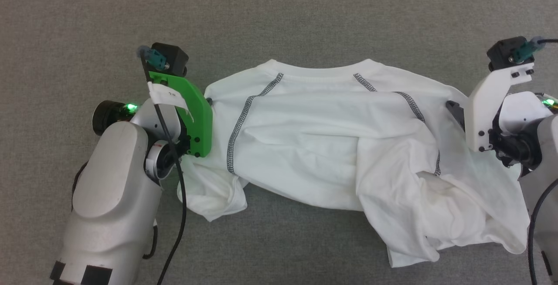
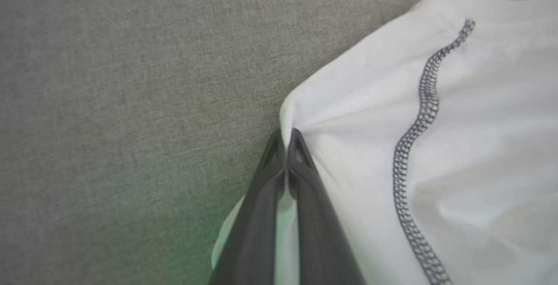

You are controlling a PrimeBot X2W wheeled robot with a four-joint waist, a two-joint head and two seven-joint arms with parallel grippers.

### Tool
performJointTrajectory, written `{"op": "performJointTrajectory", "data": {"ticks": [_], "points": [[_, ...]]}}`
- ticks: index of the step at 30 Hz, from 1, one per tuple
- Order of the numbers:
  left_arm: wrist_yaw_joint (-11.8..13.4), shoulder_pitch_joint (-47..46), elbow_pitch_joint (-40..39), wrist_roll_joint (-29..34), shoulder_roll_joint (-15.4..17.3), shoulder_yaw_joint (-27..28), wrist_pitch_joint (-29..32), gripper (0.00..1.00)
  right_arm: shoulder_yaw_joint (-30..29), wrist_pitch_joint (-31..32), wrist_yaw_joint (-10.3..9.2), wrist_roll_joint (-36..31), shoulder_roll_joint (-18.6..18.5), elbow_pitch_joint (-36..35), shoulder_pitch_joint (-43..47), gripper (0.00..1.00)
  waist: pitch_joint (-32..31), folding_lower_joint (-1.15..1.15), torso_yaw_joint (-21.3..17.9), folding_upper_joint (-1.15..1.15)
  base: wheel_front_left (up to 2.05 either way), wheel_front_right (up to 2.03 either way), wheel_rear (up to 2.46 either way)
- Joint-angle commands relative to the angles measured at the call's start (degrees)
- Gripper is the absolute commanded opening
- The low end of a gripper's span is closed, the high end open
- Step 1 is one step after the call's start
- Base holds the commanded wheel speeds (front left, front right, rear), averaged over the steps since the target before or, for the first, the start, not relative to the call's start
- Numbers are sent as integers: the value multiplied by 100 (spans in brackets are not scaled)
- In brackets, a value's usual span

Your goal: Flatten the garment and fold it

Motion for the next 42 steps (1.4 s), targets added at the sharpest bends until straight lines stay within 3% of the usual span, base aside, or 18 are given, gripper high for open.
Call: {"op": "performJointTrajectory", "data": {"ticks": [1,2,3,7,17,23,32,42], "points": [[-16,86,21,-77,-5,-8,-32,0,214,377,-6,138,46,181,123,29,14,0,23,0,0,0,0],[-32,96,11,-112,-5,-11,-48,0,328,606,-6,218,-12,159,120,5,4,0,22,0,0,0,0],[-52,102,-3,-159,-10,-7,-76,0,385,726,-6,267,-65,114,109,0,-6,0,19,0,0,0,0],[-146,105,-42,-596,-68,114,-170,0,552,891,-6,428,-274,-187,25,0,-110,0,-26,0,0,0,0],[-237,-494,-501,-1354,318,400,-350,0,607,585,-6,463,-957,-1162,-630,0,-537,0,-172,0,0,0,0],[-81,-1180,-975,-1142,564,538,-428,0,463,382,-6,297,-1250,-1484,-1431,0,-520,0,-217,0,0,0,0],[449,-2603,-830,-673,629,917,-1105,0,-62,-369,-6,-120,-707,-1066,-3014,0,124,0,-319,0,0,0,0],[875,-4583,-222,-236,587,1383,-2749,0,-814,-1803,-6,-1169,-58,-398,-5016,0,980,0,-465,0,0,0,0]]}}
